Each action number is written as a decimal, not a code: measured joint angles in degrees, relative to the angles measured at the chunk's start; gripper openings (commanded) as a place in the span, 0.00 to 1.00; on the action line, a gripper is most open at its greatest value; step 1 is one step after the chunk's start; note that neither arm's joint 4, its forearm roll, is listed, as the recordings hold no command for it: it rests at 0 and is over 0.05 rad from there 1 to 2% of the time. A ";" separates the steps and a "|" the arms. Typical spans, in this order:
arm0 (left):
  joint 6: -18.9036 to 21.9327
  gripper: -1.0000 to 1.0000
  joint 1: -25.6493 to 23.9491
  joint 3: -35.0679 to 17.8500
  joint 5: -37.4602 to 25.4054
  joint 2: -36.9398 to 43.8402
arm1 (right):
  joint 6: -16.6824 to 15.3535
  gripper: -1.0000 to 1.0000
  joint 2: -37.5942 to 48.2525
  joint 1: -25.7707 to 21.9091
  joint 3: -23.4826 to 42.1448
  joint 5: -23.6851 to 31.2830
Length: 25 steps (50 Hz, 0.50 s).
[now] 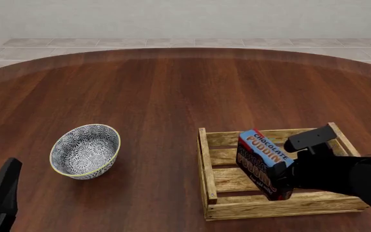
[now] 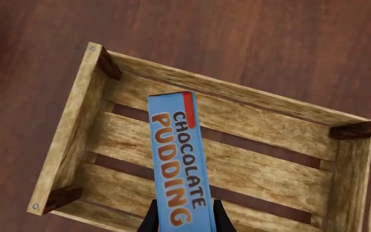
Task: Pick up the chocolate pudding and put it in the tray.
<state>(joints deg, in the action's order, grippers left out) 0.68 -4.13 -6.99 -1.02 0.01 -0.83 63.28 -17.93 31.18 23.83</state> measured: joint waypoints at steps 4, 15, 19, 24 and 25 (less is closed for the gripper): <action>-0.01 1.00 0.07 0.03 0.06 0.00 | -0.17 0.00 0.64 0.14 0.07 -0.36; -0.02 1.00 0.30 0.23 0.39 0.00 | -0.51 0.00 1.99 0.05 0.59 -0.69; 0.05 1.00 0.31 0.30 0.58 0.00 | -0.57 0.00 2.26 -0.11 0.69 -0.65; 0.10 1.00 0.31 0.53 0.82 0.00 | -0.50 0.00 2.38 -0.43 0.90 -0.28; 0.11 1.00 0.31 0.58 0.86 0.00 | -0.50 0.00 2.41 -0.47 0.96 -0.20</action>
<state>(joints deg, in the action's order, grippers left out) 0.79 -3.82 -6.40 -0.15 0.00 -1.33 65.69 -18.41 32.14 23.63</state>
